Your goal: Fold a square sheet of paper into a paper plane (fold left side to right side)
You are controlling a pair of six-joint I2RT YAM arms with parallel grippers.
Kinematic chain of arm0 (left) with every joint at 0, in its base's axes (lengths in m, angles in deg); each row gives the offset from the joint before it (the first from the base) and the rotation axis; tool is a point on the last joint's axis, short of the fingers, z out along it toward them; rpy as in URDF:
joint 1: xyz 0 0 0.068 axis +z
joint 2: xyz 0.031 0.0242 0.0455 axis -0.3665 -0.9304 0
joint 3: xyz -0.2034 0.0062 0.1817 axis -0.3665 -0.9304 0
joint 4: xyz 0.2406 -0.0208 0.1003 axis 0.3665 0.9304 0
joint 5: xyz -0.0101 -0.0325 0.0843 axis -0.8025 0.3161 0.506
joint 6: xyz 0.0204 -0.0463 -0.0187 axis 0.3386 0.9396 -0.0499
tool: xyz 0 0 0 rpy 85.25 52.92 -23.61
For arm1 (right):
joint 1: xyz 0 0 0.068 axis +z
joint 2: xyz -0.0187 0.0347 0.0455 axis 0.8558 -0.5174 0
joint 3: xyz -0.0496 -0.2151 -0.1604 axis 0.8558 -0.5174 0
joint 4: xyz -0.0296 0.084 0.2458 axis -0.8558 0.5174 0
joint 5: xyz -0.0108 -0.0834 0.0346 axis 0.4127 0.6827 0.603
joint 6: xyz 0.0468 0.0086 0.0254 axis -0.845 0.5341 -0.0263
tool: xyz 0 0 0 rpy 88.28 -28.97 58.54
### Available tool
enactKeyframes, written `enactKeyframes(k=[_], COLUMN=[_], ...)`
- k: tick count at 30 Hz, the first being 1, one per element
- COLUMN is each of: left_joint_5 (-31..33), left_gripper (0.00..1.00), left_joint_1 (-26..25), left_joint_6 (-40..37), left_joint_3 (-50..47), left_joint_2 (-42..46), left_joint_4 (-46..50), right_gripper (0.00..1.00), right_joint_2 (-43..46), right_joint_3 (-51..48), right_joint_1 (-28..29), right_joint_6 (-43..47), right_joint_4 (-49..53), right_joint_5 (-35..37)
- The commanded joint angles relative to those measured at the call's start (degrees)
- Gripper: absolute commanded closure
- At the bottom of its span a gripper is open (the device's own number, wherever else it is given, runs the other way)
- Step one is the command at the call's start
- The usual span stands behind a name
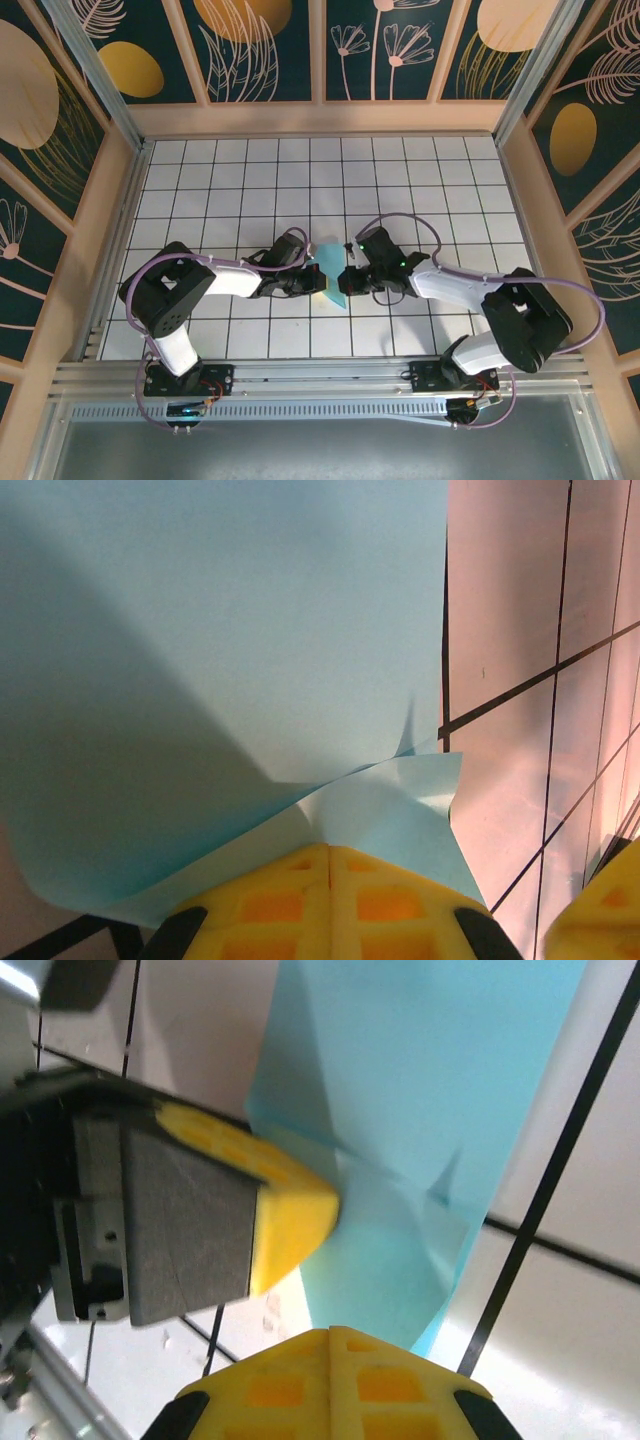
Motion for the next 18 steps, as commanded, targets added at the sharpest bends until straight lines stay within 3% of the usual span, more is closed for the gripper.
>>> enactKeyframes(k=[1, 18], left_joint_5=[3.6, 3.6], left_gripper=[1.00, 1.00], left_joint_1=[-0.2, -0.2], left_joint_6=[0.1, 0.0], left_joint_3=[-1.8, -1.9], left_joint_2=[-2.0, -1.9], left_joint_4=[4.1, 4.2], right_gripper=[1.00, 1.00], right_joint_2=[-2.1, -6.9], right_joint_3=[-1.1, -3.3], right_joint_1=[1.5, 2.3], right_joint_6=[-3.2, -4.4], right_joint_4=[-1.7, -2.4], right_joint_5=[-5.2, -4.0])
